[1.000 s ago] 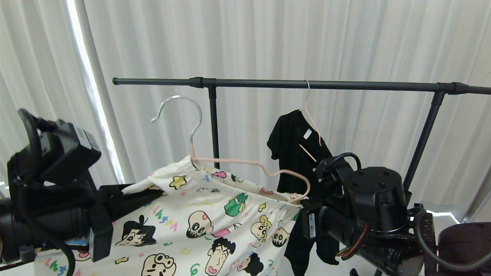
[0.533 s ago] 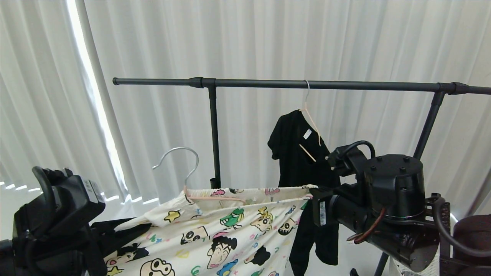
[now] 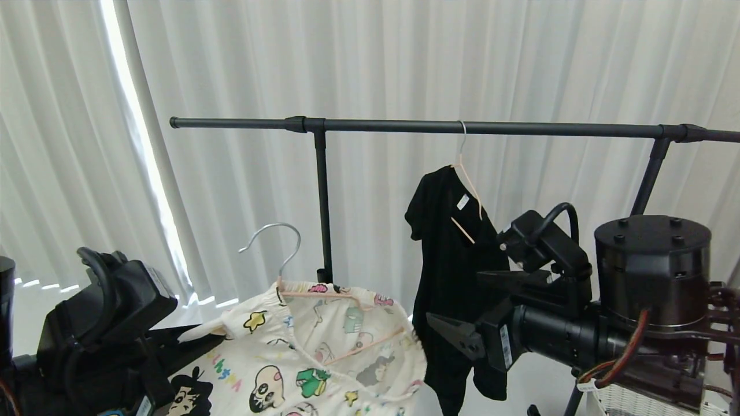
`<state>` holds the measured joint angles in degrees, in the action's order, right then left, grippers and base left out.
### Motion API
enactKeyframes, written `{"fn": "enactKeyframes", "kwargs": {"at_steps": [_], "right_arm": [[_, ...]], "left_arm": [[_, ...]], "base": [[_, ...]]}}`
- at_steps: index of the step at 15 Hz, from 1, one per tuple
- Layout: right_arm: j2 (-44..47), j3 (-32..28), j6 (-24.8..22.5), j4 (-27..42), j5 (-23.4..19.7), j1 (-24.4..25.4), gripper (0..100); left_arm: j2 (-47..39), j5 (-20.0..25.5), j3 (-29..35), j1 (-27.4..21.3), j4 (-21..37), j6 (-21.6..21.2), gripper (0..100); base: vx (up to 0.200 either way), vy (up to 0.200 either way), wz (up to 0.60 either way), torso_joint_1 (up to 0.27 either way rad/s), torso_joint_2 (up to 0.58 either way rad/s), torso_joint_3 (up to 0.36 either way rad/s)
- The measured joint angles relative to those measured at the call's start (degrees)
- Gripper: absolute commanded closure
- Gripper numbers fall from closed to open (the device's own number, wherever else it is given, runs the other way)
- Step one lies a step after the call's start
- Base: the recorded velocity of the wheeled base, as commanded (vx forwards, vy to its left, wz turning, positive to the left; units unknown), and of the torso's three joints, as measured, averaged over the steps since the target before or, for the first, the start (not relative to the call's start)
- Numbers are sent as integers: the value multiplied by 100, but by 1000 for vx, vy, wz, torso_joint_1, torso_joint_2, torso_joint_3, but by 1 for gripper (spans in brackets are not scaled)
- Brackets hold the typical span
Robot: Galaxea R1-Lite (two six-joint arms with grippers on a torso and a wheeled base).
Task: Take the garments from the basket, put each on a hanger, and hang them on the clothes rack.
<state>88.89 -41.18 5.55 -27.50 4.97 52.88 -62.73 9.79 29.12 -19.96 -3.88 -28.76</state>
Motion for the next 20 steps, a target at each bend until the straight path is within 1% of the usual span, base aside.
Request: {"fn": "enactKeyframes", "kwargs": {"at_steps": [1,3,4,5,7,8,9,10,11,13,15,17,18,20], "right_arm": [[-96,6,-265,96,-246,0,0],[-246,6,-691,332,-631,6,0],[-304,6,-877,375,-749,6,0],[-340,0,-1201,449,-900,6,0],[-364,-40,-1685,635,-1203,6,0],[-367,-52,-1942,813,-1408,17,0],[-364,-57,-2065,908,-1526,69,0],[-364,-61,-2158,1002,-1625,152,0],[-356,-71,-2186,1040,-1704,274,0],[-323,-118,-2202,1145,-1770,528,0],[-288,-223,-2204,1424,-1890,742,0],[-265,-357,-2204,1615,-1948,850,0],[-238,-473,-2204,1803,-1977,908,0],[-152,-636,-2205,1919,-2013,985,0]], "left_arm": [[6,2,28,-20,-13,84,100],[24,4,34,-123,-224,221,100],[41,11,26,-200,-283,290,100],[66,11,11,-388,-351,424,100],[171,35,-79,-923,-444,635,100],[273,151,-219,-1212,-460,668,100],[397,444,-369,-1421,-457,660,100],[500,685,-488,-1526,-461,623,100],[595,811,-573,-1593,-461,550,100],[692,848,-611,-1657,-463,497,100],[734,961,-625,-1773,-466,232,100],[722,980,-633,-1852,-466,68,100],[692,980,-633,-1910,-466,38,100],[656,980,-562,-1979,-463,35,100]], "base": [[0,0,0,0,0,0],[0,0,0,0,0,0],[0,0,0,0,0,0],[0,0,0,0,0,0],[0,0,0,0,0,0],[0,0,0,0,0,0],[0,0,0,0,0,0],[0,0,0,0,0,0],[0,0,0,0,0,0],[0,0,0,0,0,0],[0,0,0,0,0,0],[0,0,0,0,0,0],[0,0,0,0,0,0],[0,0,0,0,0,0]]}}
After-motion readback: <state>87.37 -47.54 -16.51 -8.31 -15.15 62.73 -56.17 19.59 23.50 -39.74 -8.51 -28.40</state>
